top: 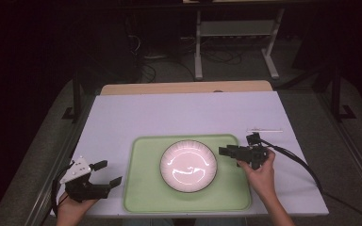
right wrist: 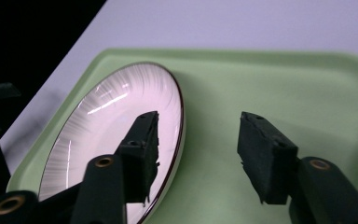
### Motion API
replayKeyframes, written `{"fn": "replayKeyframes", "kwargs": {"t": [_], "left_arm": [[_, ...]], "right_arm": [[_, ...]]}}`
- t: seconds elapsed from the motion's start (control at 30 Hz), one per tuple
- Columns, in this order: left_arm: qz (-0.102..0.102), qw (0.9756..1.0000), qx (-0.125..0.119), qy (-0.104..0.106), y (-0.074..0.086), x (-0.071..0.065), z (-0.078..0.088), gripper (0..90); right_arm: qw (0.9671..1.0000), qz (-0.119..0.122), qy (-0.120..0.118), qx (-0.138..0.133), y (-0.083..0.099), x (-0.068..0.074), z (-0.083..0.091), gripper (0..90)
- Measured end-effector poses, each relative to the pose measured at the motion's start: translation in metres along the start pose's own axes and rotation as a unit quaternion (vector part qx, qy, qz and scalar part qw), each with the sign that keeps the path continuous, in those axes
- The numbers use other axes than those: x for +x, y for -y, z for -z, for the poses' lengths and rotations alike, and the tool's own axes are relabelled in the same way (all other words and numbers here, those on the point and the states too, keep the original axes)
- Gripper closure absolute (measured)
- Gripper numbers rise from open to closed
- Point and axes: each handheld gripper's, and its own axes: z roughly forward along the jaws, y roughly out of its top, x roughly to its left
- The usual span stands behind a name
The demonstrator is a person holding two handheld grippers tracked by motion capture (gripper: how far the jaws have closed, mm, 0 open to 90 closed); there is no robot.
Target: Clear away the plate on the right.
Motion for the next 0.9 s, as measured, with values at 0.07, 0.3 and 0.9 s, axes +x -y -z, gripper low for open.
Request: {"fn": "replayKeyframes", "kwargs": {"t": [0.07,0.3,0.9], "left_arm": [[-0.001,1.0000,0.000,0.000,0.000,0.000,0.000,16.0],[-0.002,1.0000,0.002,0.000,0.000,0.000,-0.001,16.0],[-0.001,1.0000,0.003,-0.002,0.000,0.000,-0.002,15.9]], "right_arm": [[0.9998,0.011,0.004,-0.018,-0.002,-0.001,0.007,43.0],[0.9948,0.078,0.036,-0.054,-0.003,-0.003,0.029,37.8],[0.9820,0.141,0.111,-0.059,0.015,-0.010,0.062,24.8]]}}
